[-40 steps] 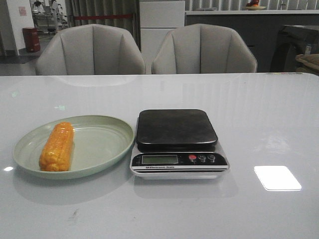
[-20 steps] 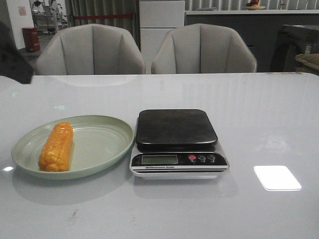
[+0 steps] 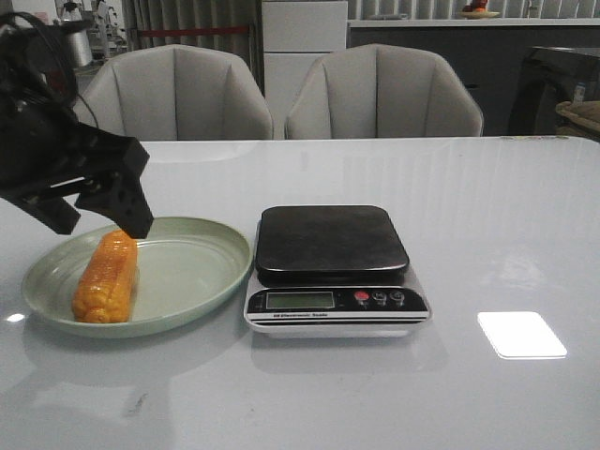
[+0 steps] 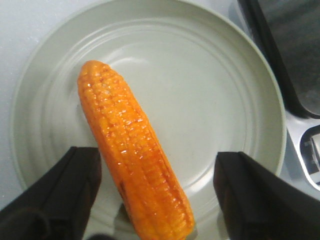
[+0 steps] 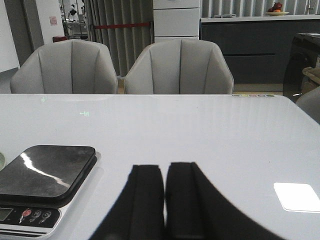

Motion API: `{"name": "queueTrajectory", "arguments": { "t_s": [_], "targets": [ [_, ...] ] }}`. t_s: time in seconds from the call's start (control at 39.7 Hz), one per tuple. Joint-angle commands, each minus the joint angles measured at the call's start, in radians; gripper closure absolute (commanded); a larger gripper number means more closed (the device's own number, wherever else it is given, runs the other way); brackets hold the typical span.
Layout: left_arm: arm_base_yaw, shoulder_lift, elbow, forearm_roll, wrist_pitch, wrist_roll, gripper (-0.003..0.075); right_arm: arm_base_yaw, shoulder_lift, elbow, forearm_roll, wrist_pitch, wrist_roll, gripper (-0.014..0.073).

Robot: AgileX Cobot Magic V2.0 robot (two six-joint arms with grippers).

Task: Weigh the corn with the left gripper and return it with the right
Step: 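Lower the left gripper onto the orange corn cob and grasp it, then carry the corn with the left gripper onto the scale and release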

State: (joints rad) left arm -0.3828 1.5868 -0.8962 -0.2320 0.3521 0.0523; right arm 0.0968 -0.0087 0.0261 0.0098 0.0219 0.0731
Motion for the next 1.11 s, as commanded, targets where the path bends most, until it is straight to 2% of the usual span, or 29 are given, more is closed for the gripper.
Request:
{"name": "queueTrajectory", "arguments": {
  "t_s": [0.0,0.3,0.38,0.45,0.55,0.6,0.68,0.91,1.08],
  "targets": [
    [-0.008,0.007,-0.048,-0.016,-0.01,-0.022,0.0196,-0.008,-0.019,0.01,-0.01,-0.081,-0.006,0.0408],
    [-0.006,0.139,-0.091,-0.014,0.049,-0.052,0.0199,-0.008,-0.019,0.01,-0.01,-0.081,-0.006,0.0408],
    [-0.006,0.163,-0.107,-0.016,0.068,-0.052,0.0227,-0.008,-0.019,0.01,-0.01,-0.081,-0.006,0.0408],
    [-0.006,0.175,-0.126,-0.016,0.09,-0.052,0.0325,-0.008,-0.019,0.01,-0.01,-0.081,-0.006,0.0408],
    [-0.008,0.178,-0.161,-0.029,0.097,-0.052,0.0549,-0.008,-0.019,0.01,-0.01,-0.081,-0.006,0.0408],
    [-0.012,0.178,-0.189,-0.04,0.094,-0.052,0.0619,-0.008,-0.019,0.01,-0.01,-0.081,-0.006,0.0408],
    [-0.021,0.178,-0.233,-0.052,0.096,-0.052,0.058,-0.008,-0.019,0.01,-0.01,-0.081,-0.006,0.0408],
    [-0.085,0.178,-0.358,-0.289,0.05,-0.052,0.0607,-0.008,-0.019,0.01,-0.01,-0.08,-0.006,0.0408],
    [-0.158,0.193,-0.365,-0.334,-0.08,-0.042,0.0607,-0.008,-0.02,0.01,-0.01,-0.08,-0.006,0.0408]
  ]
}}
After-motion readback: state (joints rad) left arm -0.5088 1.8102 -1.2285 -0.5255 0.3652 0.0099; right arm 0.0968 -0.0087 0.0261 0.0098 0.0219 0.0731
